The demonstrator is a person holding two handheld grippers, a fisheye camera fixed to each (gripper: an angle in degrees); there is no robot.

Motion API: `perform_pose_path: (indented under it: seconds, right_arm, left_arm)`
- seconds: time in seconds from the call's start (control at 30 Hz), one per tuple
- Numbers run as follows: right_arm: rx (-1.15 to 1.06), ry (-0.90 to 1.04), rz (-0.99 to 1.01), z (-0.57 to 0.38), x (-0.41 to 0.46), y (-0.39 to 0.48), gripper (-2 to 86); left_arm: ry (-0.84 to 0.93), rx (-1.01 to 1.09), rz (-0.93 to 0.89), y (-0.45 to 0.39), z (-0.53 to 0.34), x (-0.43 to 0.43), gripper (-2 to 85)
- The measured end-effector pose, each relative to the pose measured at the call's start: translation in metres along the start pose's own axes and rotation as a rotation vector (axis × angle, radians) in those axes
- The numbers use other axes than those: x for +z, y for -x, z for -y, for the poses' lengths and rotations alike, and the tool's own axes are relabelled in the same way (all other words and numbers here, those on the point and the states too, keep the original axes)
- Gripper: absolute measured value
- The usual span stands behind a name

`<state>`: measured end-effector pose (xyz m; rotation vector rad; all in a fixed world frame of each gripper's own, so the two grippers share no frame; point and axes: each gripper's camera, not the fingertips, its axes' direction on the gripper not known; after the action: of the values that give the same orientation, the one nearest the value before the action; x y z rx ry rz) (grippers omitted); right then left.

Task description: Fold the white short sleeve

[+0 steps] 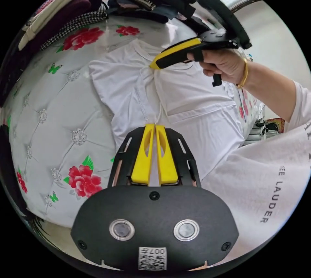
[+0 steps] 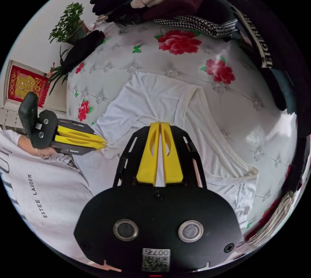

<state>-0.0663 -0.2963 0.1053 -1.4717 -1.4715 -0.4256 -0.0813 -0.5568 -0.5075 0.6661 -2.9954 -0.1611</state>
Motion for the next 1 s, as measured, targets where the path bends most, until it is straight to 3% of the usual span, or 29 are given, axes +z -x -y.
perform_pose_path:
  seconds: [0.2,0.53,0.63,0.83,1.0]
  right_arm:
    - [-0.019,-0.062,0.006,-0.020,-0.023,-0.004,-0.2]
    - [0.051,-0.038,0.025,-0.036,-0.033,-0.017,-0.2]
    - [0.072,-0.016,0.027,-0.043,-0.035,-0.025,-0.1]
    - [0.112,-0.061,0.065,-0.056,-0.053,-0.031,0.3]
    - [0.077,-0.015,0.062,-0.049,-0.053,-0.022,0.4]
  left_arm:
    - [-0.101,0.120,-0.021,-0.021,-0.013,-0.019,-0.9]
    - [0.052,0.253,-0.073,-0.044,-0.009,0.052,-0.8]
    - [0.071,0.248,-0.094,-0.041,-0.009,0.062,-0.2]
    - [-0.073,0.218,-0.019,-0.027,-0.010,0.046,3.9]
    - [0.051,0.204,-0.026,-0.021,0.001,0.082,1.7]
